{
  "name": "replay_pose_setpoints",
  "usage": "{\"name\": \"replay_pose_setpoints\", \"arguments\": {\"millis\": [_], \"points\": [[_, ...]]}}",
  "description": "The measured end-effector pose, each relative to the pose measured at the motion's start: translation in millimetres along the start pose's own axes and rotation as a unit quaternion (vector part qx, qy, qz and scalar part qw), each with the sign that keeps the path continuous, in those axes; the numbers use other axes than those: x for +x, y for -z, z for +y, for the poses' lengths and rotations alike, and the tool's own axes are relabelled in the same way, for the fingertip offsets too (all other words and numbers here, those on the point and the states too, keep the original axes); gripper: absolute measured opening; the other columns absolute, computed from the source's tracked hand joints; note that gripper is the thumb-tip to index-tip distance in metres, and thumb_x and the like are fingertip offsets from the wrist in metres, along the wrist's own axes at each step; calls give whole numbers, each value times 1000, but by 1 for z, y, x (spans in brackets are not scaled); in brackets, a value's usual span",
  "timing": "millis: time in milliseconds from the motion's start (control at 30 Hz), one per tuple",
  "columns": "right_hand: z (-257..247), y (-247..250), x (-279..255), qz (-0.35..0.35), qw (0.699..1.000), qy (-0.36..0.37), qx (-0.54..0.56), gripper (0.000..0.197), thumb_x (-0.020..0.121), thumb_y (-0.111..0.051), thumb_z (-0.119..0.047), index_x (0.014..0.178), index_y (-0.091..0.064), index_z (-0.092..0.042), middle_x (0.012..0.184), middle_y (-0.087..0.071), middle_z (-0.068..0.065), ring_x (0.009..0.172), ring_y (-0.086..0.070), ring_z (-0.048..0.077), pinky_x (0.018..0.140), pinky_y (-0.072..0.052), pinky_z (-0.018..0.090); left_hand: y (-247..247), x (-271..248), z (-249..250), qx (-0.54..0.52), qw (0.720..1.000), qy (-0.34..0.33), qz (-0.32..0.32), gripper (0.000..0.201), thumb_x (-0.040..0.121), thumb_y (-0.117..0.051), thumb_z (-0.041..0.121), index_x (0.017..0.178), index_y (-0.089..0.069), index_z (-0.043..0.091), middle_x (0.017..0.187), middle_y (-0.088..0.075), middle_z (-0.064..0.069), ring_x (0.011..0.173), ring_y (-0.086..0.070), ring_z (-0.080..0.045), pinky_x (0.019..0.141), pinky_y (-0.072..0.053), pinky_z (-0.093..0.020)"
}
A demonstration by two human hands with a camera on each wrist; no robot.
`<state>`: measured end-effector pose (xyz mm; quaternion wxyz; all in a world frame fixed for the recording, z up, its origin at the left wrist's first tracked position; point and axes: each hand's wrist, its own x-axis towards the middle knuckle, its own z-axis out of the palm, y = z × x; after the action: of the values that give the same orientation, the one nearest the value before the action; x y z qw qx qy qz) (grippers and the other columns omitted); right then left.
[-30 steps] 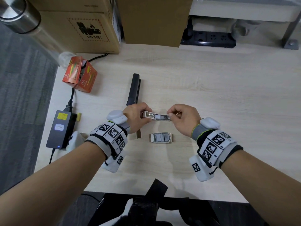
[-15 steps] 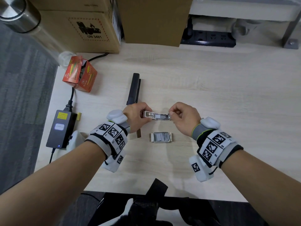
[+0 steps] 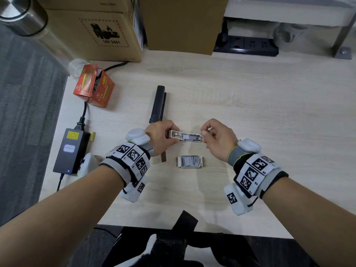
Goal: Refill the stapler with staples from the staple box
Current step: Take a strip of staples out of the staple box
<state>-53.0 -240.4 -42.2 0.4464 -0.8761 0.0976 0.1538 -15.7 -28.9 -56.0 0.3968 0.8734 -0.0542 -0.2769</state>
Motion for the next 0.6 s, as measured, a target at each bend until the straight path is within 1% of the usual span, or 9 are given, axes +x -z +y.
{"name": "replay_pose_setpoints", "arguments": {"millis": [67,100,133,167,233,300,400,500,600], "points": [[0,0,1,8,1000,7,-16,14,88,-55,-16,77,-55,-25,60,-57,-9,57,-54,14,59,-44,28,0,0,0,-1,1000,-1,-1,16,74,-73,29,86,-64,32,87,-73,5,79,-69,-15,73,-58,-43],[1,-1,1,7,1000,15,-24,12,88,-56,-15,79,-55,-24,60,-55,-11,57,-52,12,60,-42,27,0,0,0,-2,1000,0,-1,16,74,-73,29,86,-63,32,86,-72,5,79,-69,-15,73,-58,-43],[1,-1,1,2,999,23,-35,9,88,-57,-16,84,-55,-24,64,-55,-11,59,-53,12,61,-43,27,0,0,0,-2,1000,0,0,16,74,-73,28,86,-64,31,86,-72,5,79,-69,-15,73,-58,-43],[1,0,1,-6,998,32,-49,7,88,-58,-18,91,-55,-24,70,-57,-9,62,-54,14,64,-44,28,0,0,0,-1,1000,-1,1,15,75,-73,28,86,-64,30,86,-72,4,79,-69,-16,73,-58,-43],[2,-1,0,-14,995,49,-82,16,87,-61,-22,102,-56,-21,79,-59,-4,69,-57,19,69,-46,29,0,0,0,3,1000,1,1,15,75,-74,27,86,-64,30,86,-72,4,79,-68,-16,73,-58,-44],[1,-1,1,-7,992,68,-106,17,86,-64,-25,100,-60,-16,80,-58,-5,73,-58,20,69,-46,30,0,0,0,7,1000,2,2,15,75,-74,28,86,-64,31,86,-72,5,79,-68,-15,73,-58,-43],[1,-4,4,-12,988,91,-127,17,84,-65,-29,96,-65,-17,84,-57,-4,77,-55,17,70,-44,30,0,0,0,8,1000,0,2,16,75,-74,29,86,-64,31,85,-72,5,78,-68,-15,73,-58,-44],[4,-9,6,-14,986,89,-137,18,83,-66,-30,97,-66,-19,86,-55,-4,80,-51,14,72,-42,30,-1,0,1,3,1000,0,6,16,74,-75,26,86,-65,32,84,-72,4,79,-68,-16,73,-58,-44],[5,-13,8,-23,986,84,-145,18,83,-66,-29,97,-67,-19,91,-58,0,82,-51,15,73,-42,31,-1,1,0,0,1000,-1,4,17,74,-75,27,86,-64,34,84,-71,4,79,-68,-16,72,-58,-44]]}}
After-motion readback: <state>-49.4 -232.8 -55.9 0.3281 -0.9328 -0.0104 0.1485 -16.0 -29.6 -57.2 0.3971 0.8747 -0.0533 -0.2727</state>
